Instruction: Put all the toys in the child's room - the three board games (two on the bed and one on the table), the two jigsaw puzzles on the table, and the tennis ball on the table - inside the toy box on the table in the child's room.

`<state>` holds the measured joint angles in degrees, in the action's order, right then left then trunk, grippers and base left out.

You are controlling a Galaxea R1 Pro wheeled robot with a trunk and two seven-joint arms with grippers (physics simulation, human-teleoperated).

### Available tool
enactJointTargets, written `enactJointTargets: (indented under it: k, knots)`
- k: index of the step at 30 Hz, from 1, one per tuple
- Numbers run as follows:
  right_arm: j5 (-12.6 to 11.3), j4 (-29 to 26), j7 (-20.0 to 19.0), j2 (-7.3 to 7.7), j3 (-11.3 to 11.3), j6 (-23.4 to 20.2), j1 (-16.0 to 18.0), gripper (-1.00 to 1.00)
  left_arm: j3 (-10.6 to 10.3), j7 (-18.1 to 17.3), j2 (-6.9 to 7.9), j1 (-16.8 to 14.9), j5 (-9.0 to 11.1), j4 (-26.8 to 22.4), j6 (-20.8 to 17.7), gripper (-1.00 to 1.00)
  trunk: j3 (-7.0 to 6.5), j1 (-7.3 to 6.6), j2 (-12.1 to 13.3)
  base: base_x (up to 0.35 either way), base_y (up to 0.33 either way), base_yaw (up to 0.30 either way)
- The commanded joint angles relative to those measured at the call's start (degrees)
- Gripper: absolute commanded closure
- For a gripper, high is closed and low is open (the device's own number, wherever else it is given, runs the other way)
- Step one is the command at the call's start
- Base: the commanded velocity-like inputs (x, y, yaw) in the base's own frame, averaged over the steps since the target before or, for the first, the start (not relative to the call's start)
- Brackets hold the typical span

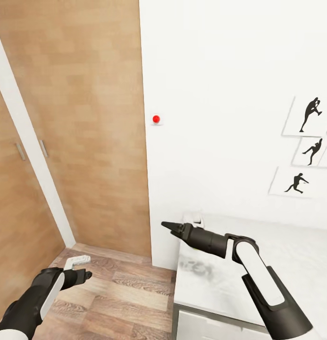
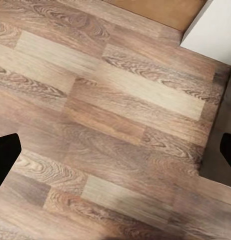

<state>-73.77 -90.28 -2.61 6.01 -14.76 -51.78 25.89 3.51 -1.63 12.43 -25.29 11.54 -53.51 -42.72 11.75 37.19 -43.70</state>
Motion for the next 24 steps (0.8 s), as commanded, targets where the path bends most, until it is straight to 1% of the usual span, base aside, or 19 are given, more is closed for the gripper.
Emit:
enactJointTargets:
  k: [1,4,10,14,21,24]
  knots:
    - [0.4,0.0,-0.9,0.06,0.0,0.1,-0.1,-1.00,0.1,-0.2,-0.02,0.0,0.1,-0.1,-0.3,-1.00,0.09,0.01,-0.1,0.000,0.000,0.000]
    - [0.5,0.0,-1.9,0.31,0.8,0.4,-0.3,-1.00,0.1,-0.2,-0.03,0.0,0.1,-0.1,-0.3,-1.00,0.09,0.01,-0.1,0.000,0.000,0.000]
    - [0.6,0.0,-2.4,0.39,1.4,0.5,-0.4,-1.00,0.1,-0.2,-0.03,0.0,0.1,-0.1,-0.3,-1.00,0.09,0.01,-0.1,0.000,0.000,0.000]
    - [0.7,0.0,-2.4,0.35,1.5,0.5,-0.4,-1.00,0.1,-0.2,0.02,0.0,0.0,-0.2,-0.3,-1.00,0.09,0.01,-0.1,0.000,0.000,0.000]
    - [0.9,0.1,-2.0,-0.17,1.4,0.8,-0.4,-1.00,0.1,-0.2,0.13,0.0,0.0,-0.3,-0.3,-1.00,0.09,0.01,-0.1,0.000,0.000,0.000]
    - [1.3,0.1,-1.9,-0.31,1.3,0.8,-0.4,-1.00,0.1,-0.2,0.14,0.0,0.0,-0.3,-0.3,-1.00,0.09,0.01,-0.1,0.000,0.000,0.000]
